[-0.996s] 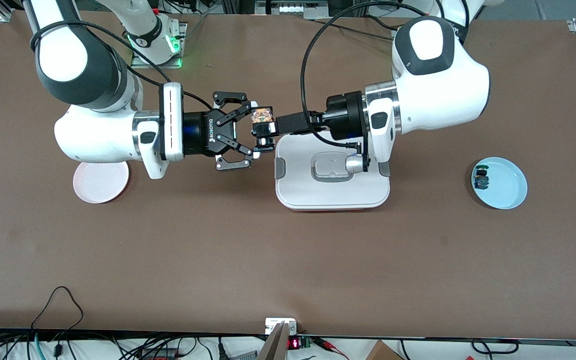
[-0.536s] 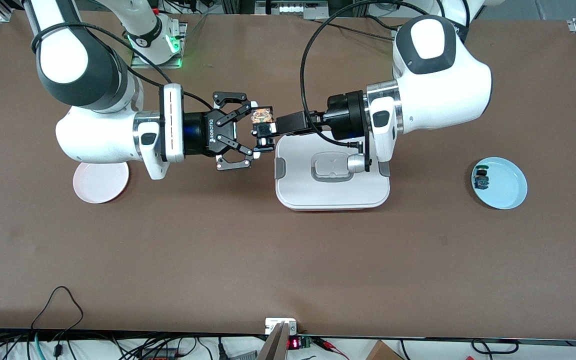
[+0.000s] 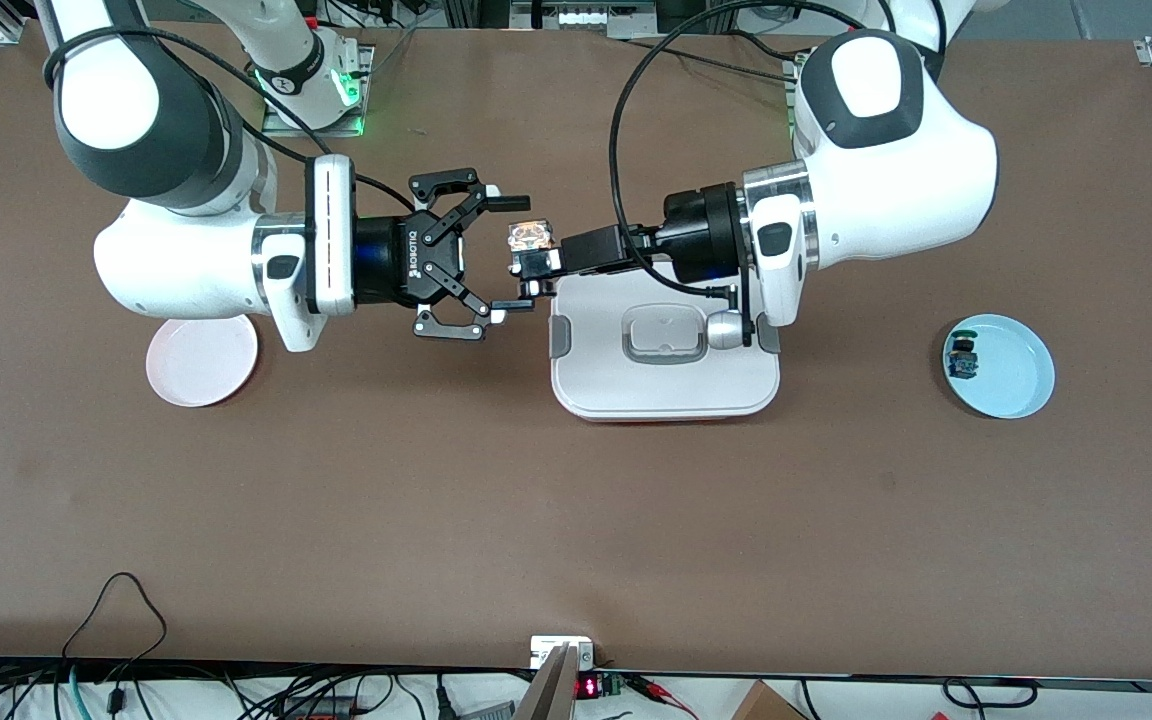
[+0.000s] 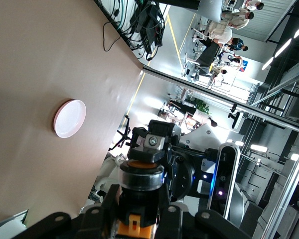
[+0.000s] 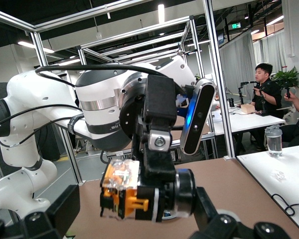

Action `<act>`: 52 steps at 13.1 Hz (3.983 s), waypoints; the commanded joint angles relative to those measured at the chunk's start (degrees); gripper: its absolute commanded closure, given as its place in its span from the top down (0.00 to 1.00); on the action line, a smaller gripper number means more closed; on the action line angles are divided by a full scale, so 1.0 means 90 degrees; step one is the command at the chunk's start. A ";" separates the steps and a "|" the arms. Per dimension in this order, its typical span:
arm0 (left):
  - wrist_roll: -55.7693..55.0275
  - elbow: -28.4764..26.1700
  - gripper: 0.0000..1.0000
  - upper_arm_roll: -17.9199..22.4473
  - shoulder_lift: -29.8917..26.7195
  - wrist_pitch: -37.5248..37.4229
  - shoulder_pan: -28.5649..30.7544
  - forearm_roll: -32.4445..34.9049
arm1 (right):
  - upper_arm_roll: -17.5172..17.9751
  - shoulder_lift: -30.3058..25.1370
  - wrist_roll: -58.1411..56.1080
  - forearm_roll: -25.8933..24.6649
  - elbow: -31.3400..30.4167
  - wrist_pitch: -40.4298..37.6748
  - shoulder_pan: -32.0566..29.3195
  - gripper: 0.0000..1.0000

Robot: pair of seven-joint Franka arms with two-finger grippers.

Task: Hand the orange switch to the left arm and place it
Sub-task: 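Open the right gripper and withdraw while the left gripper pulls the switch, then lower the switch with the left gripper onto the light-blue plate, then open the left gripper to release the switch on the plate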

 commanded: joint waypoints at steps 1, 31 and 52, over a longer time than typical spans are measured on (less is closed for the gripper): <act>-0.0009 0.0030 0.00 0.0011 -0.0080 -0.0279 0.0209 -0.0067 | -0.0003 -0.0140 -0.0037 0.0046 -0.0159 0.0013 -0.0022 1.00; 0.3475 -0.1551 0.00 0.0079 0.1139 -0.2102 0.4574 0.9943 | -0.0594 -0.0354 0.8768 -0.8241 0.0427 -0.2904 -0.1716 1.00; 0.3789 -0.2568 1.00 0.0011 0.1171 -0.0172 0.4878 1.0959 | -0.1770 -0.2073 1.0051 -1.0120 -0.1253 -0.1783 -0.1126 1.00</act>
